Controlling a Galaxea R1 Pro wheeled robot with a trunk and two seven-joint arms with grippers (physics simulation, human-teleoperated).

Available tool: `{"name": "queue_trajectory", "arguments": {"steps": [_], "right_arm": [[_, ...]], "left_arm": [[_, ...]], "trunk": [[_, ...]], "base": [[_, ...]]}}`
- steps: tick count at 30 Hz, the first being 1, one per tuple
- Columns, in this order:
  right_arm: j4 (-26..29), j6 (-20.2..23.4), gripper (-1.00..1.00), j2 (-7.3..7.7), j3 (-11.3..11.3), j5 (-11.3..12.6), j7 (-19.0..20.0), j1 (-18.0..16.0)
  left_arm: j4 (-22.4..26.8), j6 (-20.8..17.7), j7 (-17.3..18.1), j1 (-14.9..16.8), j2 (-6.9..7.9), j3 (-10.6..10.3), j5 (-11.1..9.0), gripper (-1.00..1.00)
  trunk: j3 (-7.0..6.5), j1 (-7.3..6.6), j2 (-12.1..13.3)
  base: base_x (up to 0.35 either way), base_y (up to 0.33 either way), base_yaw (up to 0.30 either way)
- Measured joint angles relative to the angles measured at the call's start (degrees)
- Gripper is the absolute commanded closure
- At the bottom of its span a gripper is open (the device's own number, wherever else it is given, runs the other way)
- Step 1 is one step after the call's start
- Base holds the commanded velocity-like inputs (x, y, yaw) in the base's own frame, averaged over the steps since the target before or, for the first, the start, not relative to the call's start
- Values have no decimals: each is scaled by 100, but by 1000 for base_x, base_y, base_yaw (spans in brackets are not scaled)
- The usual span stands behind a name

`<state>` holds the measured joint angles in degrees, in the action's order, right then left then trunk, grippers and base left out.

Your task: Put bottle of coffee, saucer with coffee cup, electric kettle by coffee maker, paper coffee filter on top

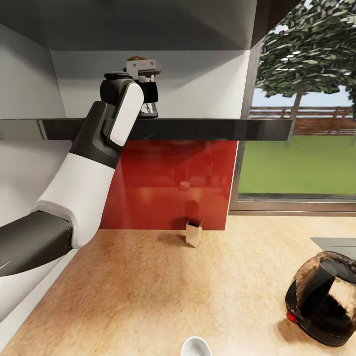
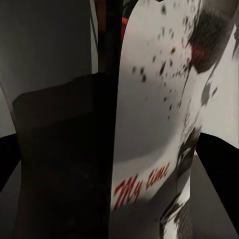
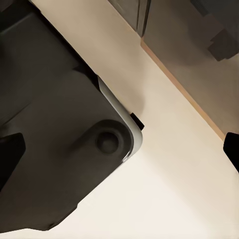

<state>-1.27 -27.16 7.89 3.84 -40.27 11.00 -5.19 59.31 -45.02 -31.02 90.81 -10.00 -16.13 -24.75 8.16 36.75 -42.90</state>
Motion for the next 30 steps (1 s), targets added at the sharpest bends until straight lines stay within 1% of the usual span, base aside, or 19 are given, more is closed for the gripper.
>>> {"name": "queue_trajectory", "arguments": {"steps": [2, 6, 10, 14, 17, 20, 27, 30], "right_arm": [[0, 0, -100, 0, 0, 0, 0, 0], [0, 0, -100, 0, 0, 0, 3, 0], [0, 0, -100, 0, 0, 0, 4, 0], [0, 0, -100, 0, 0, 0, 2, 0], [0, 0, -100, 0, 0, 0, 1, 0], [0, 0, -100, 0, 0, 0, -2, 0], [0, 0, -100, 0, 0, 0, -1, 0], [0, 0, -100, 0, -1, 0, 0, 0]], "left_arm": [[81, 0, 2, 0, 0, -3, -2, 100], [174, -103, 3, 0, 0, -11, -7, 100], [213, -173, 3, 0, 0, -30, -9, 100], [353, -204, 1, 0, 0, -44, -12, 100], [378, -274, 1, 0, 0, -48, -12, 100], [394, -341, 2, 0, 0, -44, -9, 100], [417, -358, 1, 0, 0, -25, -9, 100], [508, -358, 3, 0, 0, -11, -7, 100]], "trunk": [[0, 0, -1], [-71, -87, 159], [-72, -88, 161], [-72, -88, 160], [-125, -153, 280], [-126, -154, 281], [-126, -154, 281], [-126, -152, 282]], "base": [[0, 0, 0], [0, 0, 0], [0, 0, 0], [0, 0, 0], [0, 0, 0], [0, 0, 0], [-5, 0, 0], [-158, 0, 0]]}}
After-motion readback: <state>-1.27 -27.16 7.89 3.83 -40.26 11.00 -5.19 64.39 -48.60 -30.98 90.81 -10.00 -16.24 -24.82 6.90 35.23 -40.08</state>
